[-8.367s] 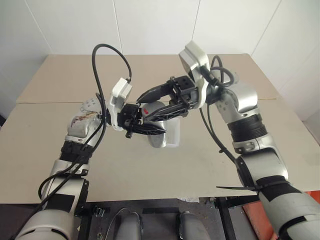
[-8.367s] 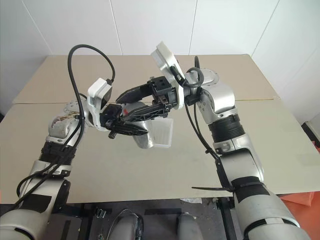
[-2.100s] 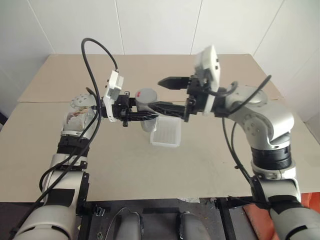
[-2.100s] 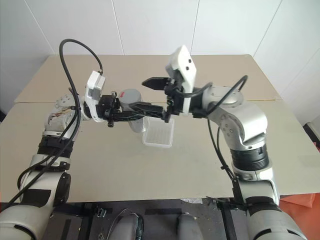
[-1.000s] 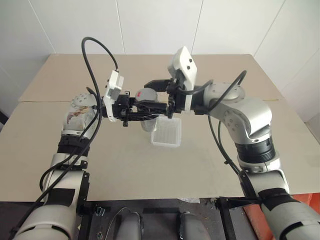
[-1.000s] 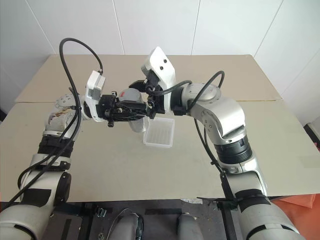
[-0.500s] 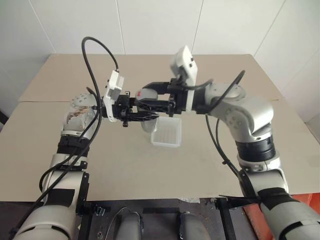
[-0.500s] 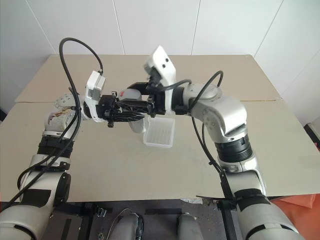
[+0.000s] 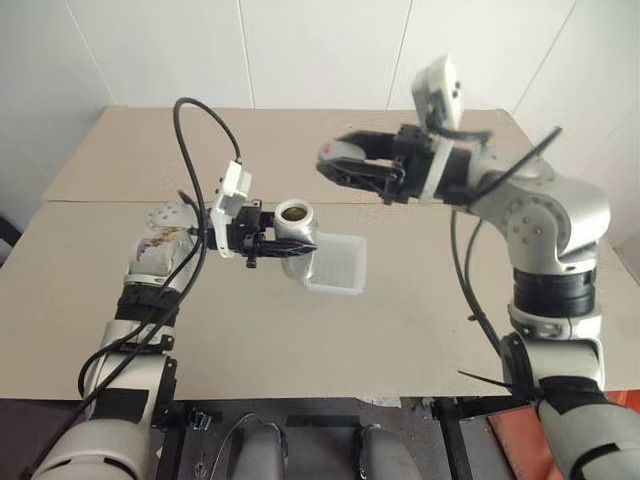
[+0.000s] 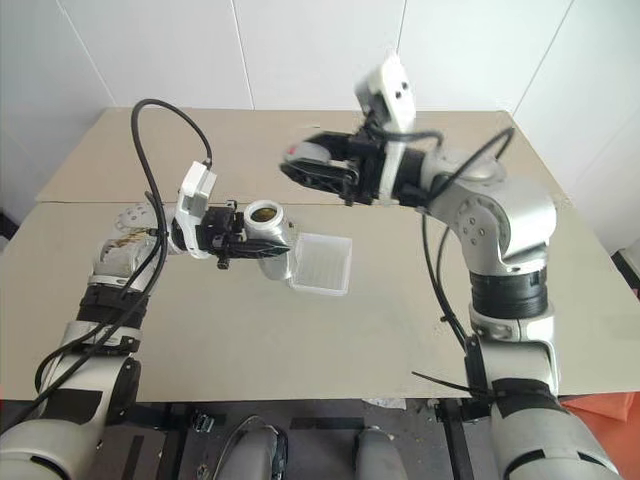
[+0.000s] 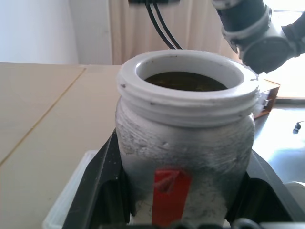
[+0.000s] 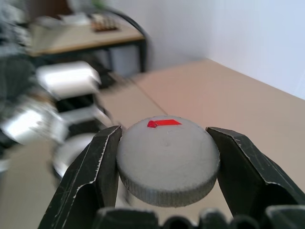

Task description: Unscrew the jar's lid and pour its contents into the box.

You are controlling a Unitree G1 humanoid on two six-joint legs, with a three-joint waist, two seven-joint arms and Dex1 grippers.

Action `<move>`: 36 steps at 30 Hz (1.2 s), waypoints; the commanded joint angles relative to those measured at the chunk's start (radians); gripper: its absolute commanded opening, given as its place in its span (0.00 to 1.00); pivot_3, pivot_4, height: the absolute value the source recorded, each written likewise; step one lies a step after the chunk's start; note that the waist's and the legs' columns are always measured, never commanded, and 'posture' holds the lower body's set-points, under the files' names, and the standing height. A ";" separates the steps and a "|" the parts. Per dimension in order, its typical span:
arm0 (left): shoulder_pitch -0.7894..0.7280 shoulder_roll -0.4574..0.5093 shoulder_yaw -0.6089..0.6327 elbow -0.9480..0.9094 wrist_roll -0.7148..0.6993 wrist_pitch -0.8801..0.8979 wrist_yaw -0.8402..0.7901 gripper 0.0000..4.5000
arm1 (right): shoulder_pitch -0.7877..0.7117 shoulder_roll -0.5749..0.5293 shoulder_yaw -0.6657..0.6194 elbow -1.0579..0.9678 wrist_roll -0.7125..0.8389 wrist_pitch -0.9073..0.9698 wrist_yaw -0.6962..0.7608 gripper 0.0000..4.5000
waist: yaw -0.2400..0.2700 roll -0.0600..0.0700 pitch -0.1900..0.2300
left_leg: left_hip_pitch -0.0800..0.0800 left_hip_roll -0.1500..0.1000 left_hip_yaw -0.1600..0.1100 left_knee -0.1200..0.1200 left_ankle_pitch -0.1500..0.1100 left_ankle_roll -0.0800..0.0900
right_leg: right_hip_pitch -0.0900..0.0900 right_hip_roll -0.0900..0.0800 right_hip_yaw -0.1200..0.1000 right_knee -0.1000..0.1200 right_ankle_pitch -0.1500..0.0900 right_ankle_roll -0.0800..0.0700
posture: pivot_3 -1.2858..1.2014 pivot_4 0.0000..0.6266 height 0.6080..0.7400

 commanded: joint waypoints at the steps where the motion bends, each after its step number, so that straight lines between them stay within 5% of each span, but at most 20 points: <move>1: -0.023 0.018 0.043 -0.030 -0.017 -0.015 0.035 0.43 | 0.173 -0.070 -0.067 -0.065 -0.084 -0.077 -0.063 0.61 | 0.002 0.000 0.000 | 0.000 0.000 0.000 0.000 0.000 0.000 | 0.000 0.000 0.000 0.000 0.000 0.000 | 0.52 0.24 1.00; 5: -0.009 0.016 0.061 -0.039 -0.005 -0.039 0.097 0.43 | 0.444 -0.080 -0.075 -0.020 -0.212 -0.174 -0.166 0.61 | 0.001 0.000 0.000 | 0.000 0.000 0.000 0.000 0.000 0.000 | -0.001 0.000 0.000 0.000 0.000 0.000 | 0.52 0.24 1.00; 10: -0.011 0.005 0.060 -0.034 0.003 -0.052 0.158 0.43 | 0.523 -0.031 -0.037 0.035 -0.270 -0.239 -0.197 0.61 | -0.027 0.000 0.000 | 0.003 0.000 0.002 0.000 0.000 0.000 | 0.000 0.000 0.004 -0.002 0.000 0.000 | 0.52 0.24 1.00; 11: -0.012 0.000 0.057 -0.032 0.010 -0.059 0.174 0.43 | 0.528 -0.026 -0.031 0.040 -0.275 -0.240 -0.195 0.77 | -0.031 0.000 0.000 | 0.004 0.000 0.002 -0.001 0.000 0.000 | 0.000 0.001 0.004 -0.002 0.000 0.000 | 0.52 0.24 1.00; 14: -0.010 -0.009 0.045 -0.034 0.041 -0.096 0.217 0.43 | 0.541 -0.043 -0.025 0.024 -0.276 -0.223 -0.169 0.97 | -0.033 0.000 0.000 | 0.004 0.000 0.002 -0.001 0.000 0.000 | 0.000 0.001 0.004 -0.002 0.000 0.000 | 0.52 0.24 1.00; 19: -0.014 -0.027 0.008 -0.021 0.157 -0.218 0.335 0.43 | 0.548 -0.172 -0.070 -0.106 -0.182 -0.127 -0.024 0.99 | -0.015 0.000 0.000 | 0.003 0.000 0.002 -0.001 0.000 0.000 | 0.001 0.001 0.004 -0.004 0.000 0.000 | 0.52 0.24 1.00; 27: -0.121 -0.021 -0.170 0.230 0.709 -0.907 0.895 0.43 | 0.403 -0.350 -0.119 -0.290 0.152 0.239 0.136 0.99 | 0.003 0.000 0.000 | 0.003 0.000 0.001 0.000 0.000 0.000 | 0.003 0.000 0.002 -0.005 0.000 0.000 | 0.52 0.24 1.00; 30: -0.218 0.062 -0.365 0.254 1.195 -1.125 1.402 0.43 | 0.298 -0.361 -0.086 -0.276 0.221 0.351 0.144 0.99 | 0.007 0.000 0.000 | 0.002 0.000 0.001 0.000 0.000 0.000 | 0.001 0.000 0.002 -0.005 0.000 0.000 | 0.52 0.24 1.00; 33: -0.343 0.141 -0.643 0.236 1.665 -1.077 1.914 0.43 | 0.231 -0.372 -0.047 -0.257 0.234 0.378 0.159 0.99 | 0.015 0.000 0.000 | 0.001 -0.001 0.001 -0.001 0.000 0.000 | 0.001 -0.001 0.002 -0.005 0.000 0.000 | 0.52 0.24 1.00; 36: -0.415 0.144 -0.821 0.292 1.866 -1.025 2.098 0.43 | 0.190 -0.356 -0.031 -0.239 0.251 0.383 0.162 0.99 | 0.018 0.000 0.000 | 0.001 -0.003 0.002 -0.001 0.000 0.000 | 0.001 -0.002 0.002 -0.005 0.000 0.001 | 0.52 0.24 1.00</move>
